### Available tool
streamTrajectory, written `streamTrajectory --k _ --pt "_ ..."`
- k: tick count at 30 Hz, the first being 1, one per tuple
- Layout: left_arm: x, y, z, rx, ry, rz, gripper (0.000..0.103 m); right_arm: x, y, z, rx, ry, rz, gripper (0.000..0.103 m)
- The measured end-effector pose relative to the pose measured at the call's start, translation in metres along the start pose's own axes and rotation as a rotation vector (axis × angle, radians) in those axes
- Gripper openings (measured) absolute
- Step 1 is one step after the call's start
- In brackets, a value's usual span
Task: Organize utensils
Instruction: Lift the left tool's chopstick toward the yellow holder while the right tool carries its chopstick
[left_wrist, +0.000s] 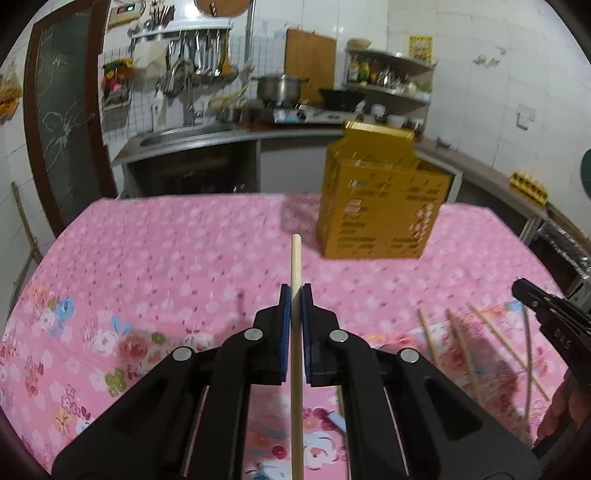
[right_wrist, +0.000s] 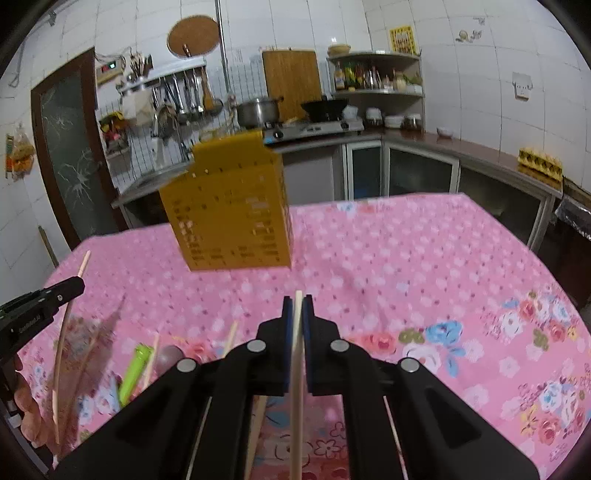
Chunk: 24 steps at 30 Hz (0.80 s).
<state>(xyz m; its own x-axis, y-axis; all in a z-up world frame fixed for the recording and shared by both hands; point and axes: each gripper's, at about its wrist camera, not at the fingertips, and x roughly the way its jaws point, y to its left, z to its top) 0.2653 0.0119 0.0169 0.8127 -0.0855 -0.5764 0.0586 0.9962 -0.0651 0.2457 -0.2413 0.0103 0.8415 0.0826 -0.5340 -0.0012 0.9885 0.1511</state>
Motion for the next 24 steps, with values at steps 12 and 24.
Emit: streamTrajectory --k 12,24 --pt "-0.019 -0.004 0.012 -0.019 -0.067 -0.051 0.004 -0.017 -0.005 0.015 0.024 -0.049 0.052 0.006" --pt "-0.021 -0.005 0.019 -0.027 -0.063 -0.106 0.004 -0.029 0.000 0.033 0.017 -0.117 0.072 0.005"
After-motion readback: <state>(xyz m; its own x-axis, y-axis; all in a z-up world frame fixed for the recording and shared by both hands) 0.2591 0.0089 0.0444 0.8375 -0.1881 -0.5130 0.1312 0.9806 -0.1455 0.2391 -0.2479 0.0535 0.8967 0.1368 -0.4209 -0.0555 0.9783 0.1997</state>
